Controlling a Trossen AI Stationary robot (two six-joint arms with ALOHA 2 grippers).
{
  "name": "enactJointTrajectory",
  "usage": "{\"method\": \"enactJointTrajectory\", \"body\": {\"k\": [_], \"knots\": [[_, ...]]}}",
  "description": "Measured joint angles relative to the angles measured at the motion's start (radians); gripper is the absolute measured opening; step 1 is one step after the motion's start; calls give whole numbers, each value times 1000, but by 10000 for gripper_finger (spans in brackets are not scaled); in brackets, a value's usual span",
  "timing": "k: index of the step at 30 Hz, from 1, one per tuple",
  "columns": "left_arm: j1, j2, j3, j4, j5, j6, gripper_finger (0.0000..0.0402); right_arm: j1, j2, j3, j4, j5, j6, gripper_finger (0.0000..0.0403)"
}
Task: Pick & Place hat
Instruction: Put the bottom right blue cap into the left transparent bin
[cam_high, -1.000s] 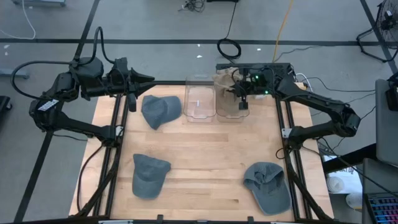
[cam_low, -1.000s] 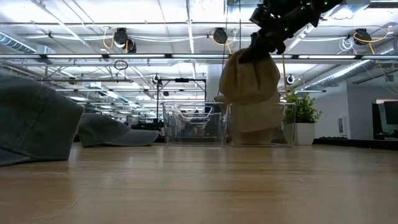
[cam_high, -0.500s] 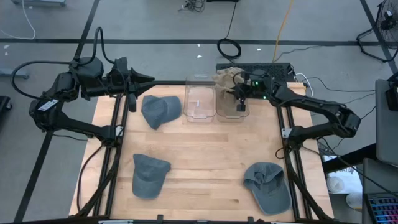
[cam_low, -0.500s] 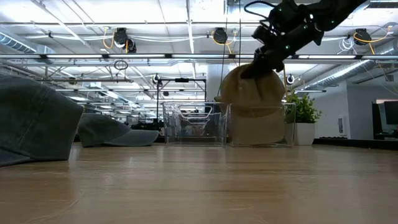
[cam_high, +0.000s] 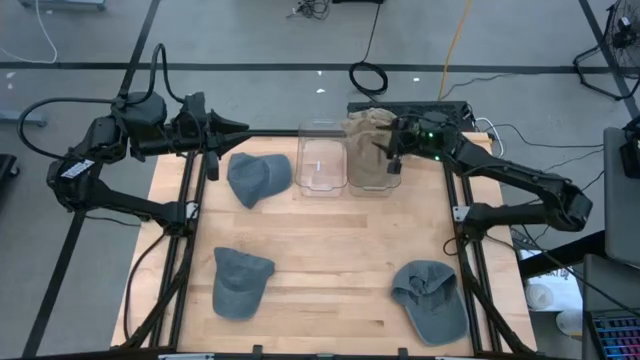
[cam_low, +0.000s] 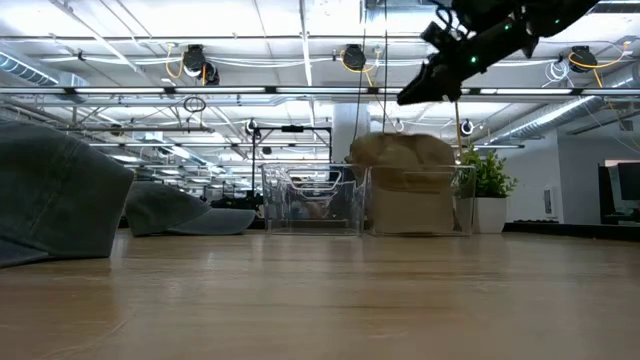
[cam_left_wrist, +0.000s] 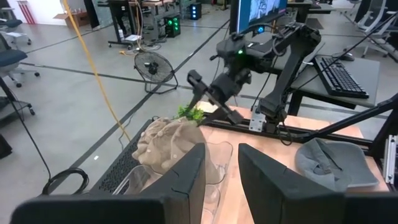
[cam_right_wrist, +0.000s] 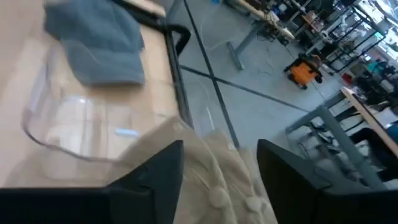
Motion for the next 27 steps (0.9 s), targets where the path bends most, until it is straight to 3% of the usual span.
{"method": "enactJointTrajectory", "body": {"k": [5,11,16,22,27], "knots": [[0,0,0,0,0,14,104,57,-33,1,-52,-5,207,183],[0,0,0,1,0,13,104,111,8,1,-173,-10,342,86],[0,0,0,1,-1,-7,104,196,7,1,-191,-86,420,8],[0,0,0,1,-1,28,104,322,3,1,-155,-87,638,11],[0,0,0,1,-1,31,104,451,2,1,-10,-79,822,3]]}}
